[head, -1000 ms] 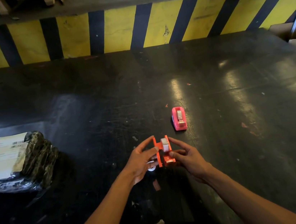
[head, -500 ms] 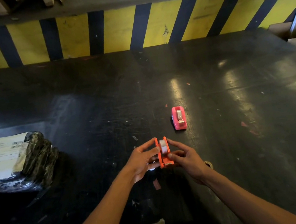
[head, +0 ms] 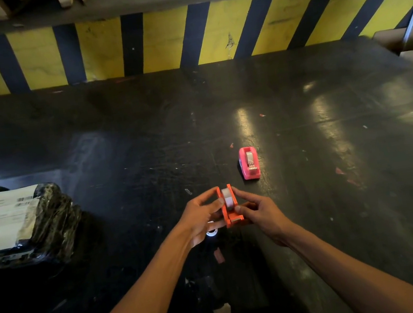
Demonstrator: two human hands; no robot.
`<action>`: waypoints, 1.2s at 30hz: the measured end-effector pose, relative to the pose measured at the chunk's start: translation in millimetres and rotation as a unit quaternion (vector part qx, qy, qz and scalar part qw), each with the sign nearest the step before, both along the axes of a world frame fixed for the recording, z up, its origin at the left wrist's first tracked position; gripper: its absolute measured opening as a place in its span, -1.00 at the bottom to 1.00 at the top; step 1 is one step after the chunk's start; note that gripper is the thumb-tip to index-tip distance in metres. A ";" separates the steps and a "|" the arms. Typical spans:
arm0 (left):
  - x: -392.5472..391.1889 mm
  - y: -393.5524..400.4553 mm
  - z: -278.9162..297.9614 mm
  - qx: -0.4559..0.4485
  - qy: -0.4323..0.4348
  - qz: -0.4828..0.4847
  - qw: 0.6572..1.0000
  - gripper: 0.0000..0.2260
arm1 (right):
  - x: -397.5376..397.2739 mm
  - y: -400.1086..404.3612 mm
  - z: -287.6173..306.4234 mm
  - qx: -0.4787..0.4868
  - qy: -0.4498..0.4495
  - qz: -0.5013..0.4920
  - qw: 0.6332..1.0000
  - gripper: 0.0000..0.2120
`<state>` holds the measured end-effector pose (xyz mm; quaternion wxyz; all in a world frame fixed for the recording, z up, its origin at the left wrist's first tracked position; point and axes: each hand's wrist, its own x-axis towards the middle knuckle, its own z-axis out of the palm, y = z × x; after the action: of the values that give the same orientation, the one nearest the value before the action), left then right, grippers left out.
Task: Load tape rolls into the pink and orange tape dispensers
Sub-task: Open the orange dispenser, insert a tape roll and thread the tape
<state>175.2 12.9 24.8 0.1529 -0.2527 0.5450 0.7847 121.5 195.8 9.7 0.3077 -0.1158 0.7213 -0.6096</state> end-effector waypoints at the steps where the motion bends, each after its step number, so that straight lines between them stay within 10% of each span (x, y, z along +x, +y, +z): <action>1: 0.1 0.2 -0.9 0.005 -0.003 0.003 1.000 -0.61 | -2.2 -0.1 1.2 0.012 0.001 0.011 1.000 -0.51; 10: 0.7 0.6 0.8 0.021 -0.008 0.054 0.998 -0.62 | -1.2 -8.2 4.7 0.000 -0.019 0.035 0.999 -0.64; 15: 1.4 3.8 -2.3 0.010 -0.017 0.093 0.996 -0.59 | 8.7 -13.0 1.9 0.096 0.101 0.082 0.987 -0.38; 20: 7.2 -0.4 -13.5 -0.146 0.007 0.016 0.989 -0.52 | 6.1 -3.4 0.0 0.180 0.131 0.099 0.970 -0.52; 27: 21.9 -3.0 -37.1 -0.518 0.112 -0.295 0.795 -0.39 | -0.4 25.1 1.8 0.182 0.085 0.186 0.962 -0.59; 36: 52.9 14.1 -67.2 -0.596 0.191 -0.216 0.749 -0.53 | 4.3 34.3 -9.5 0.191 0.087 0.202 0.957 -0.53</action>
<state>228.1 27.0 -42.5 0.0295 -0.0131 0.9599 0.2783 125.8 230.1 0.2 0.3770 -0.2503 0.8099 -0.3733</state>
